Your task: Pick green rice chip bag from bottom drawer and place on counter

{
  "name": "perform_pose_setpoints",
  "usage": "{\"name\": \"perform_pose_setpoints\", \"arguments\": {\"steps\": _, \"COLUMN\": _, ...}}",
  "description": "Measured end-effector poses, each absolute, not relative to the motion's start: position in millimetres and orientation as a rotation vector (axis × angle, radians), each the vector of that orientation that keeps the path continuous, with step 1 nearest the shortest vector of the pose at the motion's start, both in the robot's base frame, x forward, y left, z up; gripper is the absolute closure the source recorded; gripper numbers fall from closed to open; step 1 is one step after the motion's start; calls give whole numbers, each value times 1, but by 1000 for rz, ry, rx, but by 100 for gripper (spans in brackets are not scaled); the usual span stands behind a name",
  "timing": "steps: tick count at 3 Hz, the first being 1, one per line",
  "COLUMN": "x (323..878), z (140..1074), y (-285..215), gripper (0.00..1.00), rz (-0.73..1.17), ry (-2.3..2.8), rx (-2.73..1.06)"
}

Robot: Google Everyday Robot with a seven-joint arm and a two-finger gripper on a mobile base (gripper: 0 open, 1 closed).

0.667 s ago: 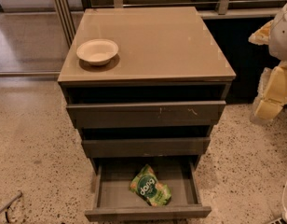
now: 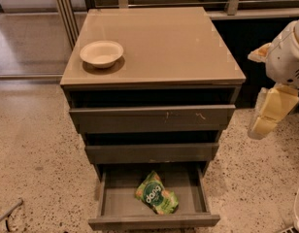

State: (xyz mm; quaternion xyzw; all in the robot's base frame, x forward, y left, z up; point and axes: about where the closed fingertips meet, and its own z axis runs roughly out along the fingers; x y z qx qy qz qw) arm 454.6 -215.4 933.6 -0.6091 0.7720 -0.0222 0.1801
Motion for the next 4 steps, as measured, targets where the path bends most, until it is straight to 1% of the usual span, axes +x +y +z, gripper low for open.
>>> {"name": "perform_pose_setpoints", "arguments": {"steps": 2, "x": 499, "z": 808, "y": -188, "gripper": 0, "rz": 125, "ry": 2180, "rx": -1743}}
{"name": "perform_pose_setpoints", "arguments": {"steps": 3, "x": 500, "z": 807, "y": -188, "gripper": 0, "rz": 125, "ry": 2180, "rx": -1743}}
{"name": "perform_pose_setpoints", "arguments": {"steps": 4, "x": 503, "z": 786, "y": -194, "gripper": 0, "rz": 105, "ry": 2190, "rx": -1750}}
